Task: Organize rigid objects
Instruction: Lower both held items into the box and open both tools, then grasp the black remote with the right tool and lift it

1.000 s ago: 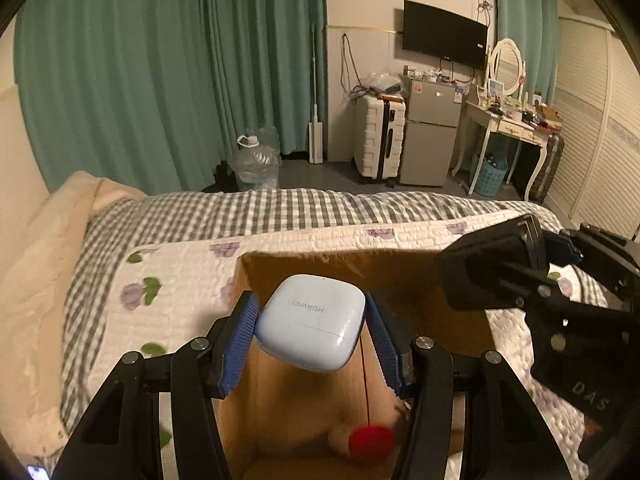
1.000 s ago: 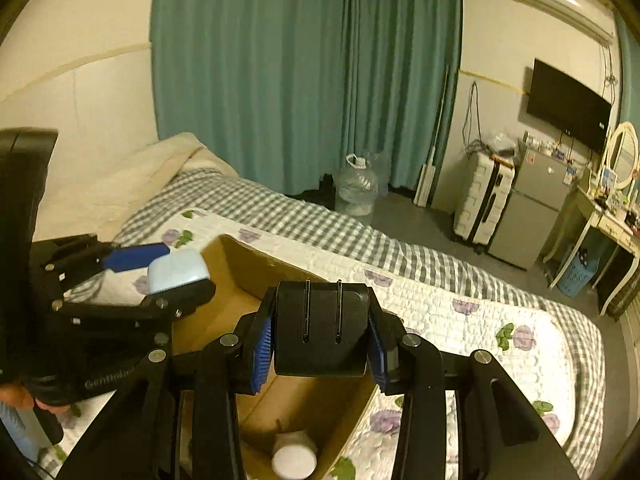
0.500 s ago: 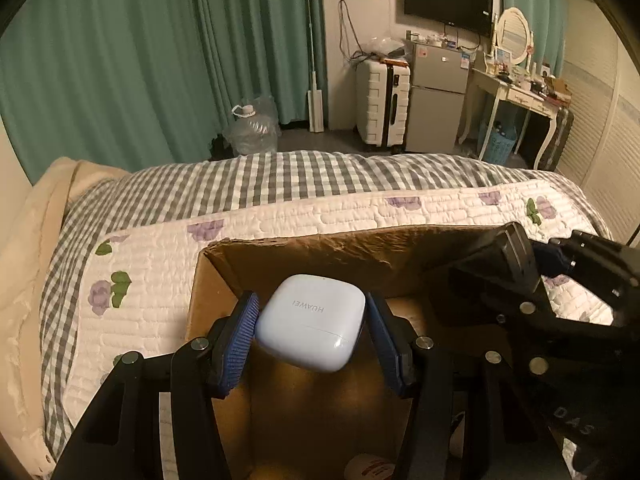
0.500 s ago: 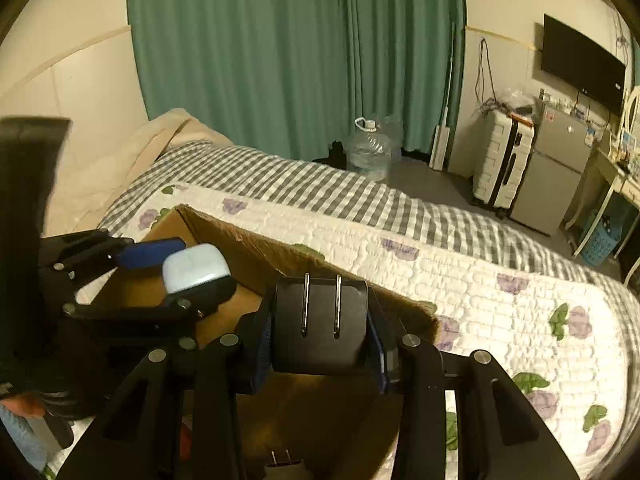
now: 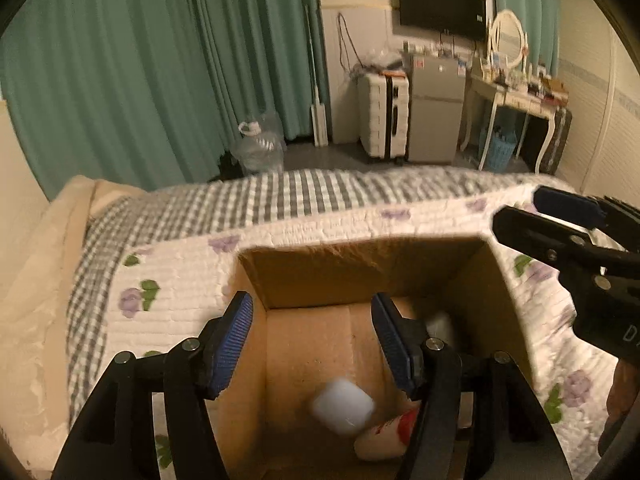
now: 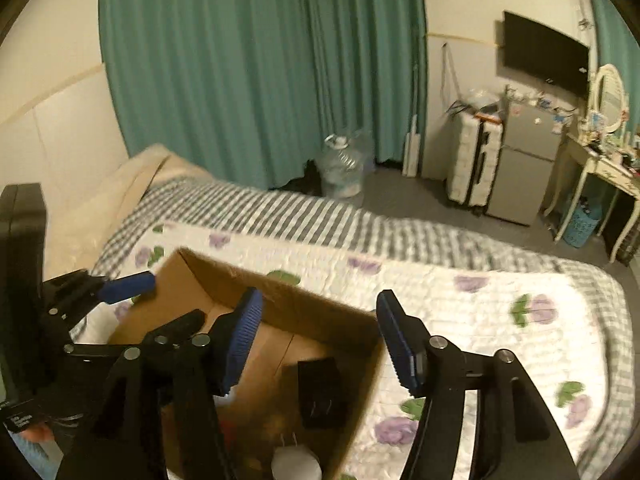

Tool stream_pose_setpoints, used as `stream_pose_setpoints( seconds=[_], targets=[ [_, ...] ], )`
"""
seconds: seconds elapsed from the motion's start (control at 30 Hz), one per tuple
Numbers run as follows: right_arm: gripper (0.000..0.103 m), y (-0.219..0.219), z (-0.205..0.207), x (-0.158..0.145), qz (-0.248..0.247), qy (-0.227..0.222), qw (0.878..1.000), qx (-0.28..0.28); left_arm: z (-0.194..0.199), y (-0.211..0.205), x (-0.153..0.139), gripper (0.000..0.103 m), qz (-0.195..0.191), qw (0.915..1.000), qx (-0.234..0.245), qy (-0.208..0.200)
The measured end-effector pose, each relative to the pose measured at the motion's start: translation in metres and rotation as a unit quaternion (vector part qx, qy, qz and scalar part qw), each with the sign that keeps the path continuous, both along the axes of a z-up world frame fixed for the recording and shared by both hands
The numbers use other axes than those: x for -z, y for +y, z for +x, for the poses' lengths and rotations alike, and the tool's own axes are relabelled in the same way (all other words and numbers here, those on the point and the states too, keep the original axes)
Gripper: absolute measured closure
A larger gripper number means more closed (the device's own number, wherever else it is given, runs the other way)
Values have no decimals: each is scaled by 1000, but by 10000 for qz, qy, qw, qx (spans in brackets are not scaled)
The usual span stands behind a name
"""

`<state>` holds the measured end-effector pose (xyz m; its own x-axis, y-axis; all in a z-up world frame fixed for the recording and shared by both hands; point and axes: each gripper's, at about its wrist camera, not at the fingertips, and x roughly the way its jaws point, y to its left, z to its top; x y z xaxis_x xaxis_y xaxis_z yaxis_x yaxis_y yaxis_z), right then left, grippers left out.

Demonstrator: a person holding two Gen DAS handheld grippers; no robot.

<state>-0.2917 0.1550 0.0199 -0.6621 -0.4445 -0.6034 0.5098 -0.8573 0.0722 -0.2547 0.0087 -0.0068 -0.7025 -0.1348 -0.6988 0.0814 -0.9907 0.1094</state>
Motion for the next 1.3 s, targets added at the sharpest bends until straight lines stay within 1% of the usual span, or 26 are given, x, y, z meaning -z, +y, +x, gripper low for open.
stream_pose_setpoints(
  seconds=[0.07,0.2,0.27,0.3,0.4,0.5,0.57,0.7,0.87,0.97,1.07,1.13,1.2,1.23,1.3],
  targets=[
    [28,9,16,-17,59,122,9999,55,18,2,-23,36,11,9998,-1,196],
    [23,29,61,-54,196,450,9987,134,54,4,-59,34,-13,9986,-11,525],
    [16,37,80,-68,218,563,9980,169,77,3,-78,34,0,9976,-43,695],
    [15,41,91,-74,228,610,9977,174,87,3,-84,33,1,9971,-50,763],
    [11,49,121,-85,282,706,9970,152,113,1,-96,32,-34,9959,-68,901],
    [9,51,145,-81,385,704,9967,120,140,1,-98,32,-53,9952,-90,968],
    [9,52,155,-72,425,620,9971,81,155,1,-93,32,-53,9953,-81,960],
    [9,53,170,-38,443,364,9983,69,176,1,-69,32,-66,9965,-89,831],
    [9,49,181,19,532,-42,9986,-23,185,5,-21,32,-40,9985,-89,531],
    [9,42,182,53,722,-259,9969,-198,186,6,13,32,42,9995,-91,304],
    [9,27,184,82,1023,-419,9922,-570,186,3,42,32,107,9997,-208,92],
    [9,13,189,98,1322,-400,9860,-930,189,1,59,32,13,9997,-244,-73],
    [9,-1,193,114,1642,-382,9790,-1145,191,-1,69,32,-26,9995,-273,-155],
    [9,-6,194,122,1744,-408,9762,-1223,191,-3,75,32,25,9994,-277,-223],
    [10,-14,195,134,1830,-485,9725,-1358,192,-8,80,32,82,9991,-259,-321]
  ],
)
